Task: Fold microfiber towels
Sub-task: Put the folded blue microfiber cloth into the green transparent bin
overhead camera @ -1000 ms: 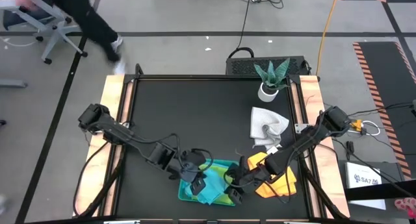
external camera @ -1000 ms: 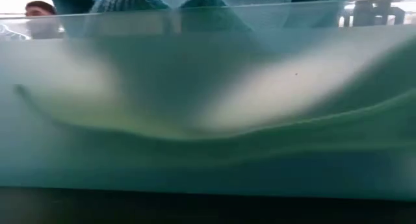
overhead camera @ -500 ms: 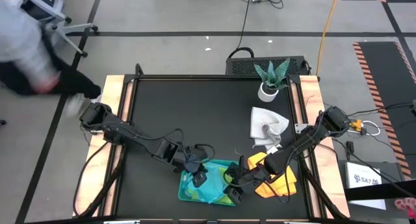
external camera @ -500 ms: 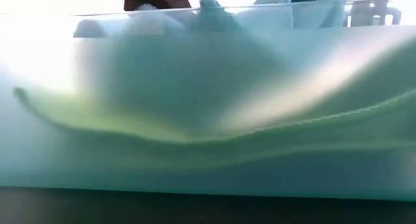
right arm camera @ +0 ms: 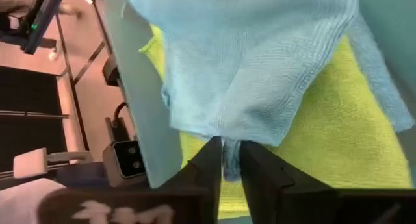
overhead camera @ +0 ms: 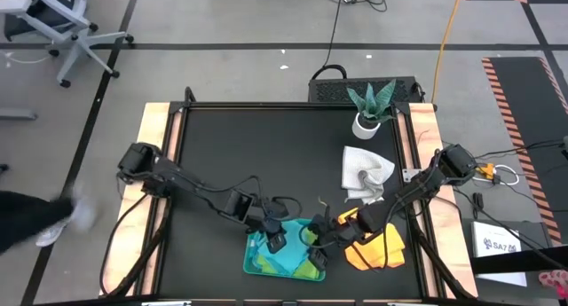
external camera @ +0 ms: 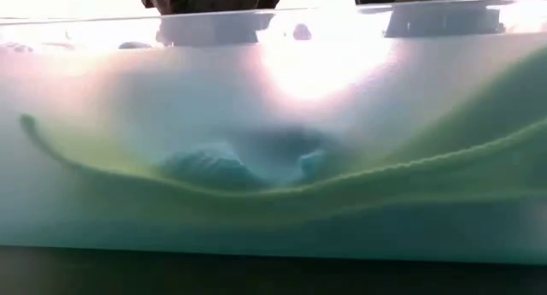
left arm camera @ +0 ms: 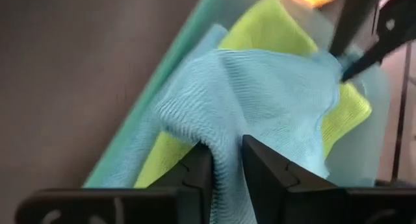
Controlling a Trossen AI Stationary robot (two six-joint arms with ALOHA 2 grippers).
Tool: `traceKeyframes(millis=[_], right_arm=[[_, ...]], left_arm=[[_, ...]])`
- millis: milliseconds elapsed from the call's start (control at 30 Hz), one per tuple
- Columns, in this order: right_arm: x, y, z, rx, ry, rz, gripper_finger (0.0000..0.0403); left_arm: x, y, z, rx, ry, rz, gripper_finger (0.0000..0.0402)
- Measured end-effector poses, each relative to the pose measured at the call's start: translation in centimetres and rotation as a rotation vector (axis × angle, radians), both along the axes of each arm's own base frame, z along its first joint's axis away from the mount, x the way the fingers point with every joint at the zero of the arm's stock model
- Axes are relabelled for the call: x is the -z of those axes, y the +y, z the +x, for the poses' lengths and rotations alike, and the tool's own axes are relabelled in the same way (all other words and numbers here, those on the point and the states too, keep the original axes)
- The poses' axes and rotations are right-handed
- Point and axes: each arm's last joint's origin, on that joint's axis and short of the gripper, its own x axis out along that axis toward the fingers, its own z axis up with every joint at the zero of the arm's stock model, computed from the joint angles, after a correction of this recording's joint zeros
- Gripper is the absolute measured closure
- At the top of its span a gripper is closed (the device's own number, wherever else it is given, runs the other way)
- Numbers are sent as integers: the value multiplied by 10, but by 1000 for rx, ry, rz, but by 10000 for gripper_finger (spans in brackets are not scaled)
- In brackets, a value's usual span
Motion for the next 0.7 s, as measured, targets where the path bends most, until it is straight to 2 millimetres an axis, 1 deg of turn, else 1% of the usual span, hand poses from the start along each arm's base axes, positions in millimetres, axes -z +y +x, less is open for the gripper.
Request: traceKeyframes(millis=[167,267,367,467,700], right_arm=[[8,-5,-3,14,37,-16,306],[9,-7,-3,0,44,-28,280],[9,-10,-1,-20,42,-19,265],[9,-12,0,-39,53,-4,260],[10,-17,2,-66,66,7,259]], left_arm=[[20,0,6,48,51,-11,316],[25,7,6,49,93,4,316],[21,14,4,39,114,15,316],[11,20,1,48,101,28,316],[-15,32,-18,43,137,82,316]])
